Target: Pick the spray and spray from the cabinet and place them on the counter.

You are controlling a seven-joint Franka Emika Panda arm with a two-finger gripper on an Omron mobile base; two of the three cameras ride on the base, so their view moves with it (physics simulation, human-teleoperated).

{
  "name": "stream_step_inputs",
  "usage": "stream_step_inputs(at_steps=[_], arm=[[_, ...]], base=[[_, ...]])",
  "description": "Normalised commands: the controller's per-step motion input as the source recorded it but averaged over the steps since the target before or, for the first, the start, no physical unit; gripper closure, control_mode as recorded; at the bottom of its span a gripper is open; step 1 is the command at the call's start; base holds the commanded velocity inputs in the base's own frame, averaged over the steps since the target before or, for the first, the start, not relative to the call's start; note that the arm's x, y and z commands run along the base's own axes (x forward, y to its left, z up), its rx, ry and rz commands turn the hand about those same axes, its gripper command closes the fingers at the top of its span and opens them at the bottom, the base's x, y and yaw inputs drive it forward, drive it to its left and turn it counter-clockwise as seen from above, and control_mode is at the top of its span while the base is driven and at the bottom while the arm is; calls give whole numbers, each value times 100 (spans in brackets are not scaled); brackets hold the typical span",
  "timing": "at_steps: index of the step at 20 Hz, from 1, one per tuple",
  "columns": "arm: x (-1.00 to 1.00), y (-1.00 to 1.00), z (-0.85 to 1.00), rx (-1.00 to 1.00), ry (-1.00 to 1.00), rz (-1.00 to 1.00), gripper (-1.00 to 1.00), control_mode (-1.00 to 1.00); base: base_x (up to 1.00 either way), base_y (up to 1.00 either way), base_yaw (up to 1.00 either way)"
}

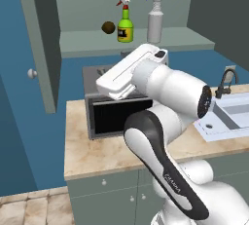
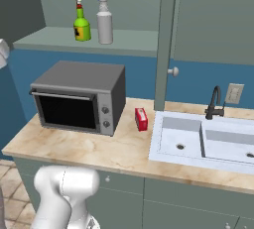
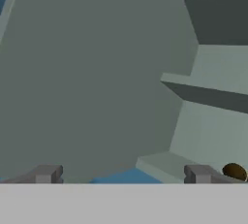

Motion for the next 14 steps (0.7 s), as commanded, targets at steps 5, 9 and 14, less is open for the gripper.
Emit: stream_step_inputs(at_steps=[5,9,14], arm=[[3,-40,7,0,2,-15,-100,-100],[0,-29,3,7,0,-8,-100,-100],[0,-29,1,11,0,-7,-100,-100]], base=[[0,0,0],[0,0,0],[0,0,0]])
